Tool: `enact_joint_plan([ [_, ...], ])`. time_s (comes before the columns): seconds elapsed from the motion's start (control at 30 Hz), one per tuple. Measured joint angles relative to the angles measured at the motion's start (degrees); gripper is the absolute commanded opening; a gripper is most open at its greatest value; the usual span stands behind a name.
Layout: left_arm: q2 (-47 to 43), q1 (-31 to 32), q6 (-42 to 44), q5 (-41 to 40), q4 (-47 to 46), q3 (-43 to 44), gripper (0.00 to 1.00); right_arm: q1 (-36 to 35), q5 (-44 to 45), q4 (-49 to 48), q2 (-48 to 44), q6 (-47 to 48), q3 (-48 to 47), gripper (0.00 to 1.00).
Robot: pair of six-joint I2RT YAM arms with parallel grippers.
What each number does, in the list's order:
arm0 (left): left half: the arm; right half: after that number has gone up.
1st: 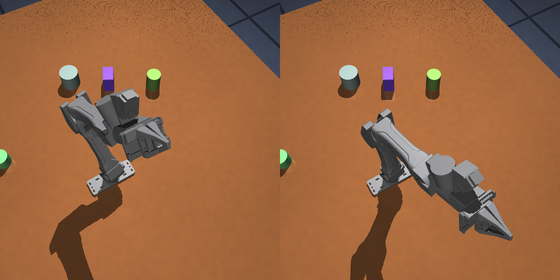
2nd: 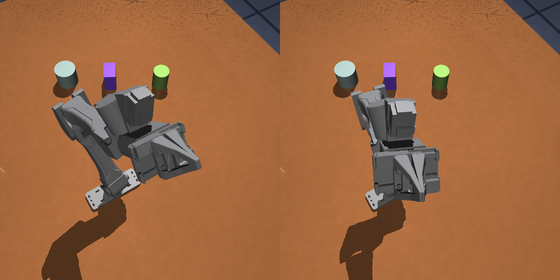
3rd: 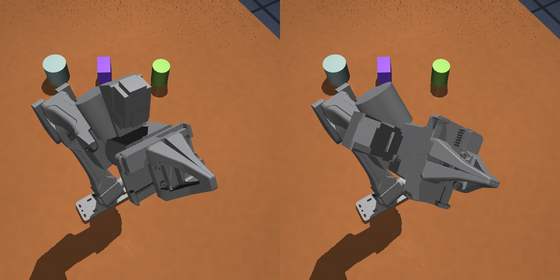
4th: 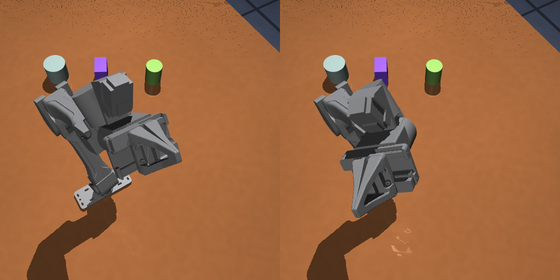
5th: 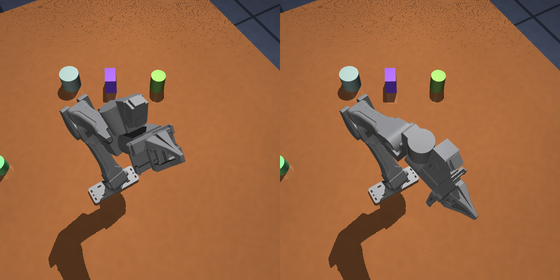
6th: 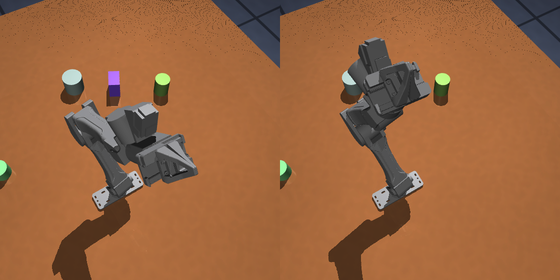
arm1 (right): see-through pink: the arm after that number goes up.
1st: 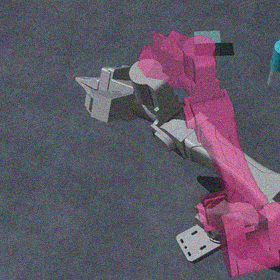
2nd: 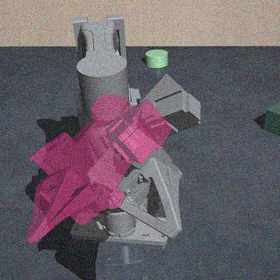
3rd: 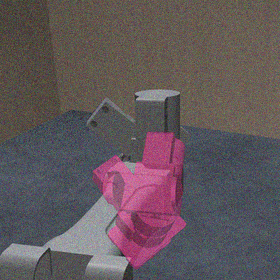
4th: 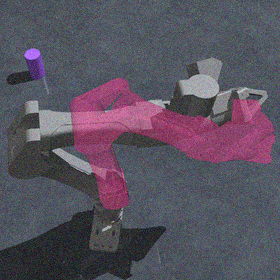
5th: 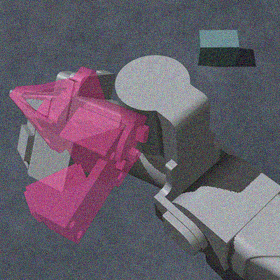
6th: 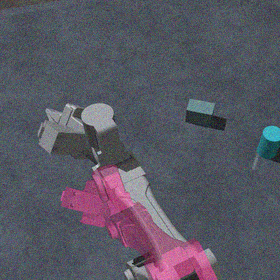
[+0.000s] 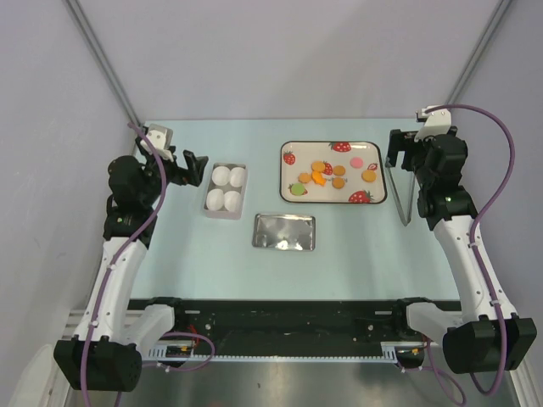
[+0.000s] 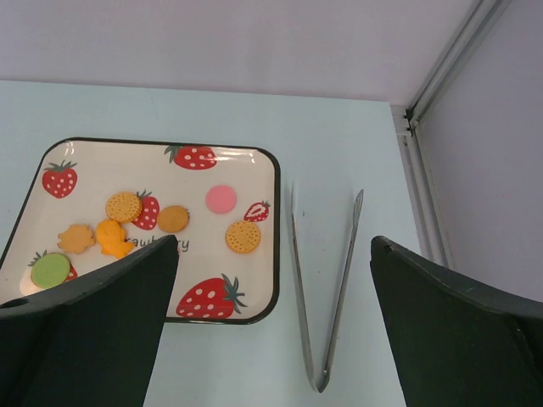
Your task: Pack the cookies
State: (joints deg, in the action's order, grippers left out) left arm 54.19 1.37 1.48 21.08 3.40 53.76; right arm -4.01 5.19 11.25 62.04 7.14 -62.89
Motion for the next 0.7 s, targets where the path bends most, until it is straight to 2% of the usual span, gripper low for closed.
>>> enact_joint_plan([
  [0.7,0.0,0.0,0.0,-0.5,-0.7,-0.6,1.00,0.2,-0.5,0.4,0.4,0.2,0.0,1.00],
])
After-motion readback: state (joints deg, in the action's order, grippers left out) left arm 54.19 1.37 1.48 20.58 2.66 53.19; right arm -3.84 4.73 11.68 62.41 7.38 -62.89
